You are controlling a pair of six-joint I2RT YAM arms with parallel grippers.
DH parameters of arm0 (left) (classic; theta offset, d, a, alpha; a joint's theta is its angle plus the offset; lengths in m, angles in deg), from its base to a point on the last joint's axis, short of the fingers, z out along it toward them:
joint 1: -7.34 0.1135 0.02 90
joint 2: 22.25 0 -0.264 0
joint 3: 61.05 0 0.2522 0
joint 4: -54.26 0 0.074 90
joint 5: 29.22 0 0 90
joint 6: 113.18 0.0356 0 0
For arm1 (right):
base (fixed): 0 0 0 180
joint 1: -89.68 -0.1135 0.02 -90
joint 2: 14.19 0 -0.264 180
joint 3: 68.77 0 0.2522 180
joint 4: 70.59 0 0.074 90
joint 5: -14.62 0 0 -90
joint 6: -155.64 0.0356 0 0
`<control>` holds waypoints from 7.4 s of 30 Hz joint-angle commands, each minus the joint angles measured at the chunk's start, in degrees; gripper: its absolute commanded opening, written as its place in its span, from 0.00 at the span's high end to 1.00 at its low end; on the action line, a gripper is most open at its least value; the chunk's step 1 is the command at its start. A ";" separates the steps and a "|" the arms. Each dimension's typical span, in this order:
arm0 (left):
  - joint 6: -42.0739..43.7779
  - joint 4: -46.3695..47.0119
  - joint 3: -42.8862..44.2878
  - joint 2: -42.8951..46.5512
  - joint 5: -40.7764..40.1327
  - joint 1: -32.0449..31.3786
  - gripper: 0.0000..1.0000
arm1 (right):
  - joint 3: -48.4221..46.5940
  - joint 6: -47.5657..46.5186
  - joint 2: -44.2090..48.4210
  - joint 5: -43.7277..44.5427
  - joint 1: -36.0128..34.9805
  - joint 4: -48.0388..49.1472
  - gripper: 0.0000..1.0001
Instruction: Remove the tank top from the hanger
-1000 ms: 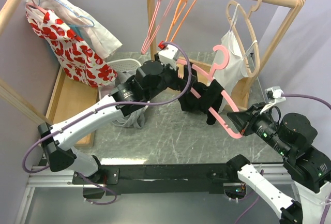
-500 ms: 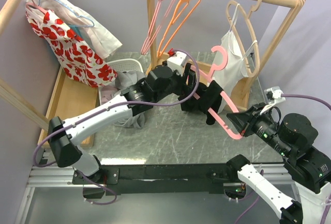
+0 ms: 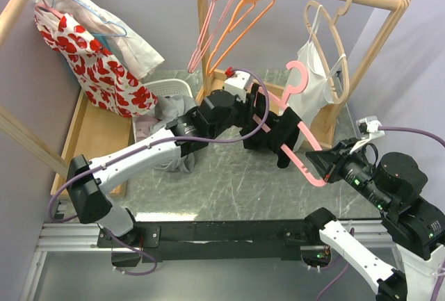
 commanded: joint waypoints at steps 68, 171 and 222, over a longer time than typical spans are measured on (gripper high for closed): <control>-1.73 -4.69 10.48 -7.88 4.65 18.17 0.99 | 0.73 -2.39 3.55 -4.42 -0.33 1.06 1.00; -9.47 -15.85 22.93 -14.38 26.70 9.03 0.99 | 17.33 1.92 -5.40 -19.69 -0.42 29.18 0.50; -8.85 -17.79 27.09 -20.28 36.14 5.78 0.88 | 37.46 24.59 -13.05 -19.00 -2.18 71.90 0.83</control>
